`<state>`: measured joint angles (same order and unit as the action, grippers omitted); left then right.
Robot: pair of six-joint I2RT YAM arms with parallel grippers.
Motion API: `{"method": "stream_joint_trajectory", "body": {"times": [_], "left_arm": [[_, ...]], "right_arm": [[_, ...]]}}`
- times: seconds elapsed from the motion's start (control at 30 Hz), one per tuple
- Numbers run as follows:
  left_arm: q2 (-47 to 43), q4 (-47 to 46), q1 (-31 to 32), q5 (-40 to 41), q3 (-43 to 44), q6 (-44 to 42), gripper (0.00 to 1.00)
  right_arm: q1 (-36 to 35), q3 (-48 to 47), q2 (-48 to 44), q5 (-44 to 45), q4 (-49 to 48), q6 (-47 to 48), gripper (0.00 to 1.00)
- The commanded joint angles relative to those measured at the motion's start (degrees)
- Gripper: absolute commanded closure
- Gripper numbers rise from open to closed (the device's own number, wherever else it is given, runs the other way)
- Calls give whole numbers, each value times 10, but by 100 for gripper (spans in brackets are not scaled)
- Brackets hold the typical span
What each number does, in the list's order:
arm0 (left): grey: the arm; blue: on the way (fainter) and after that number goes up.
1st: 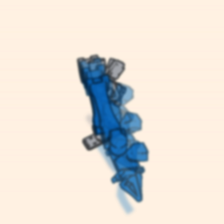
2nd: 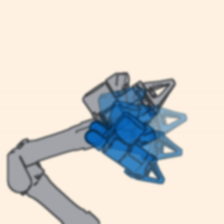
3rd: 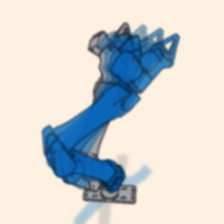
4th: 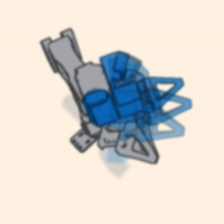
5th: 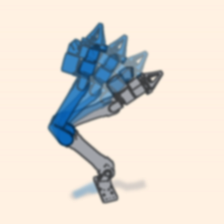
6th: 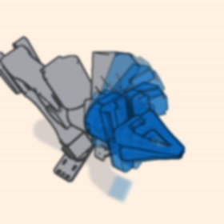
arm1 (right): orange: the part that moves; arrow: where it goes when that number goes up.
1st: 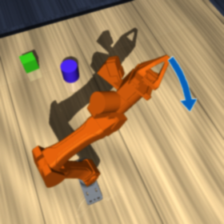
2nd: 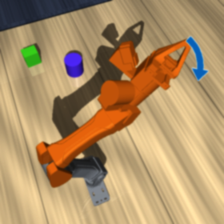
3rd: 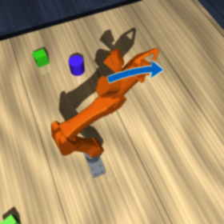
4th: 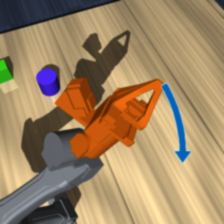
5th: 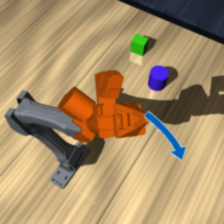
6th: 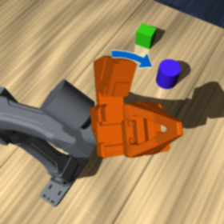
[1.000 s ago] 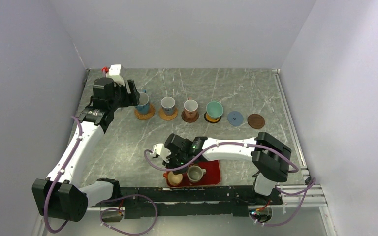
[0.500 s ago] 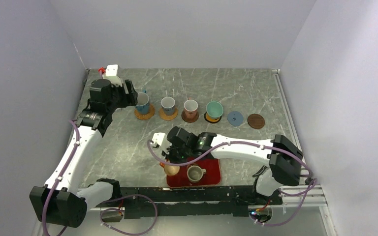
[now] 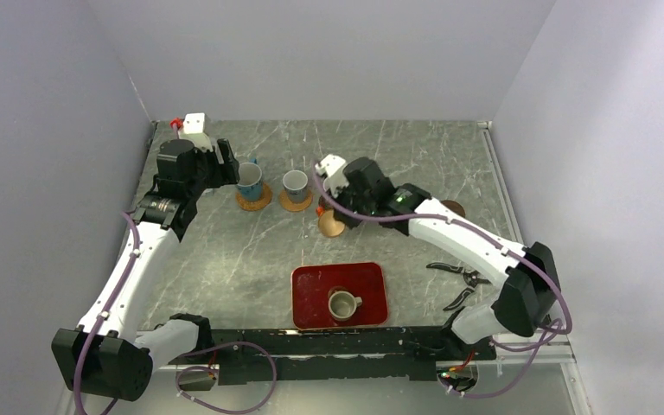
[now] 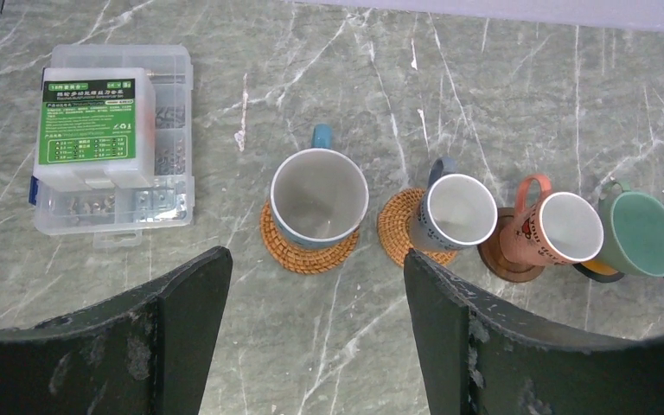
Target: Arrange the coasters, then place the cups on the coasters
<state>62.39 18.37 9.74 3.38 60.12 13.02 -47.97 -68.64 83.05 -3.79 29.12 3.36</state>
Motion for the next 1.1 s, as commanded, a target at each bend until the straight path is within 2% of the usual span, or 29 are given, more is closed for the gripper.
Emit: {"method": "stream_joint_trajectory", "body": {"times": [0.0,0.3,0.57,0.7,1.07], "left_arm": [[-15,-19,2,11,0,-9,21],[-13,-17,2,7,3,-12,21],[-14,-15,2,-5,7,-12,21],[-15,-15,2,-8,7,-12,21],[-10,-11,2,-12,11,-13,21]], "right_arm": [[72,-62,-26,35,30,10,100],[219,-116,-18,37,55,-7,100],[334,-88,1,24,33,0,100],[400,-75,22,-11,15,-9,100],[494,-65,85,-69,11,1,100]]}}
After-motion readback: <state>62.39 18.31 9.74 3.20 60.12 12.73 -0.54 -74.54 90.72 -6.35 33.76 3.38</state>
